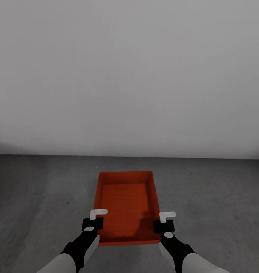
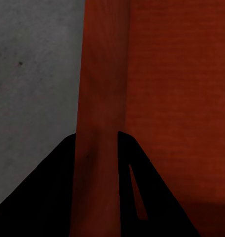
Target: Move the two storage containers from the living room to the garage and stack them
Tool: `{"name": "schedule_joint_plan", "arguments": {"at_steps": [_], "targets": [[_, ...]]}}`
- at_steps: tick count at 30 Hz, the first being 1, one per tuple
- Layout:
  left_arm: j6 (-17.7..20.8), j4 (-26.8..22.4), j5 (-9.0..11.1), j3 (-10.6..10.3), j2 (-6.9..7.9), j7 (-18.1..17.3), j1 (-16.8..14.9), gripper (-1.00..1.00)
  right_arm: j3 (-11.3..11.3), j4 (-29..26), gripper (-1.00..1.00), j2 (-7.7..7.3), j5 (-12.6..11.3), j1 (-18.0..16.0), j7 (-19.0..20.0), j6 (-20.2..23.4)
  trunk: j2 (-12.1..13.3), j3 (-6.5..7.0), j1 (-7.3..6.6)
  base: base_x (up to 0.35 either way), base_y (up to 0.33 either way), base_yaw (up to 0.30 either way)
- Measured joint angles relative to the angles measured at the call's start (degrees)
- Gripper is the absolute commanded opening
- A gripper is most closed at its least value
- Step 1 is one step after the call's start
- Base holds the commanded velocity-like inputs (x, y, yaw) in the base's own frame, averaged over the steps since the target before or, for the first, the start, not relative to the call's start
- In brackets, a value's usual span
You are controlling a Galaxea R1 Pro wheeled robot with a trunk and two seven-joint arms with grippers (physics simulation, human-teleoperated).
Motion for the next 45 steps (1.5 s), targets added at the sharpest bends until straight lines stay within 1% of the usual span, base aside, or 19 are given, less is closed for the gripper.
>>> {"name": "schedule_joint_plan", "arguments": {"at_steps": [45], "targets": [[0.01,0.11,0.00,0.05,-0.05,0.03,0.00,-1.00,0.03,0.00,-1.00,-0.03,0.02,0.00,0.03,0.13,-18.06,-8.08,9.89,0.000,0.000,0.000]]}}
